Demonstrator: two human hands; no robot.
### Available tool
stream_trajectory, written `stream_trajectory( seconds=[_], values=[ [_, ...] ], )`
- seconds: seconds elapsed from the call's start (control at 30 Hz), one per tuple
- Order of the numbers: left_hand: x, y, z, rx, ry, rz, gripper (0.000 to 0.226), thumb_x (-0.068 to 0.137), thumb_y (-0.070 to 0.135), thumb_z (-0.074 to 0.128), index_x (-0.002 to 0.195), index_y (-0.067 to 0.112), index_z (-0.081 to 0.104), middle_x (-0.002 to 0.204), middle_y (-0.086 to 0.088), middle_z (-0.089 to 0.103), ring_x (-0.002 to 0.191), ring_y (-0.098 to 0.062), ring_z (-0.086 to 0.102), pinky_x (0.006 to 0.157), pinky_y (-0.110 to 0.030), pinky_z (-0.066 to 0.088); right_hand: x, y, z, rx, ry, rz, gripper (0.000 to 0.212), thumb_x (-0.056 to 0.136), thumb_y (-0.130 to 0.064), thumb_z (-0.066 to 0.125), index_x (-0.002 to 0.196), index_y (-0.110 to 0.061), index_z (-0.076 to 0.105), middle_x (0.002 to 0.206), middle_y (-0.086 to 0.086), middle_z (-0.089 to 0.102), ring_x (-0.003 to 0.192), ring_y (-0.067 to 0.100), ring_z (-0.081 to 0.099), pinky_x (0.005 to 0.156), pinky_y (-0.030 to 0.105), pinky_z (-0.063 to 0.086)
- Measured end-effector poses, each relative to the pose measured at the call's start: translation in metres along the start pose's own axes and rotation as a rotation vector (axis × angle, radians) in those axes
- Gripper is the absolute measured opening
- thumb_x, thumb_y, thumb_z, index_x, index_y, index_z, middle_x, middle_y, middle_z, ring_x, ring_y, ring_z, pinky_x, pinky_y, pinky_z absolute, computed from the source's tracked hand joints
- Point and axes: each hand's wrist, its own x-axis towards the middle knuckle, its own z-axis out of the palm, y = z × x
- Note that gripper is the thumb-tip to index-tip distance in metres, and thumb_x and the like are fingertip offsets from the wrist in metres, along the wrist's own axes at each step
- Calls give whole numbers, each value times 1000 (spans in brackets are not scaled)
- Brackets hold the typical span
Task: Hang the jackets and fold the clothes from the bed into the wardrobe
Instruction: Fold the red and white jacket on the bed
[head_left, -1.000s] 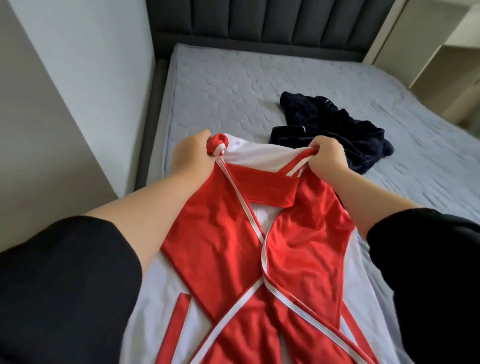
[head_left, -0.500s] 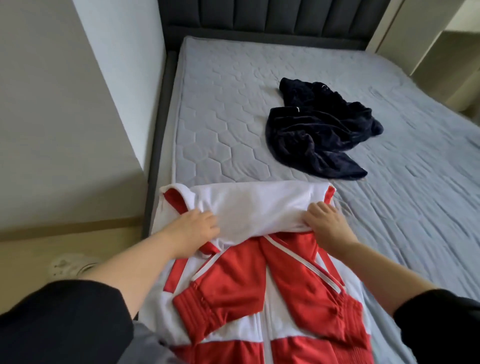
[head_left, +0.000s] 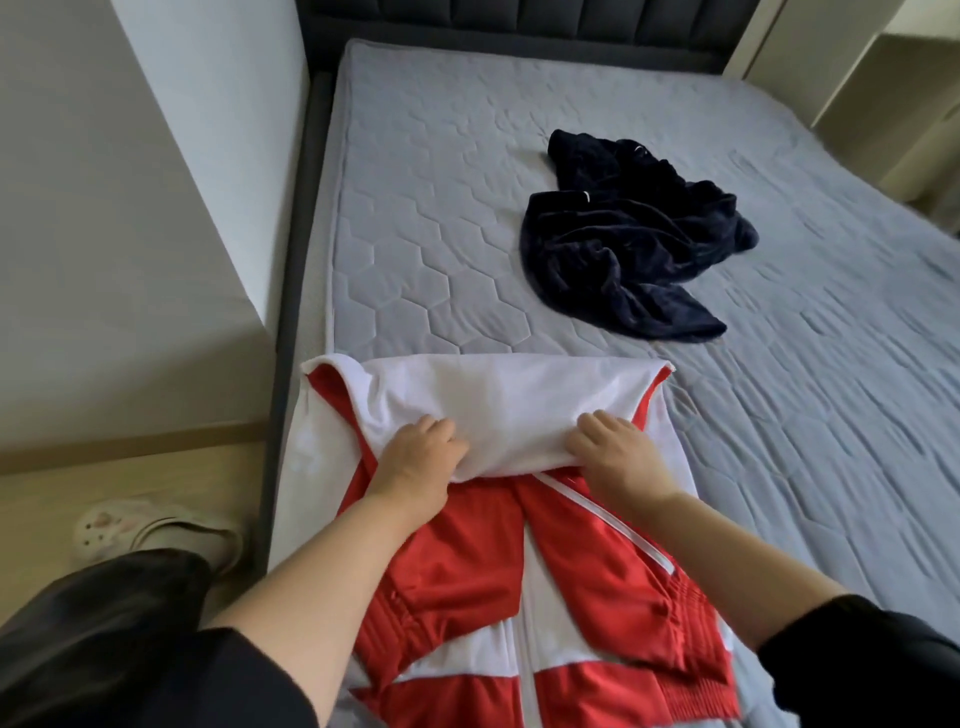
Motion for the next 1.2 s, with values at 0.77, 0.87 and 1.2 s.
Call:
stream_trajectory(
  seconds=[0.77,0.87,1.2],
  values=[
    [21,-75,56,9,-83,-566,63,96,56,7,152,31,-6,160,2,-12,146,-20,-14,115,-46,-8,59,-18,89,139,-222,586,58,98,-43,27,152,-21,19,161,1,11,148,14,2,118,42,-2],
    [12,-86,57,0,-82,-604,63,95,55,4,151,29,-9,160,3,-13,146,-17,-14,115,-47,-9,61,-5,94,110,-217,665,60,96,-46,22,151,-23,18,161,1,10,148,15,2,115,44,-9],
    [17,-75,32,68,-113,-636,65,97,54,21,152,20,12,161,-2,6,148,-21,-3,116,-56,-4,30,53,80,32,-398,1037,63,94,-42,15,153,-18,11,160,3,9,147,15,1,116,48,-9]
  ],
)
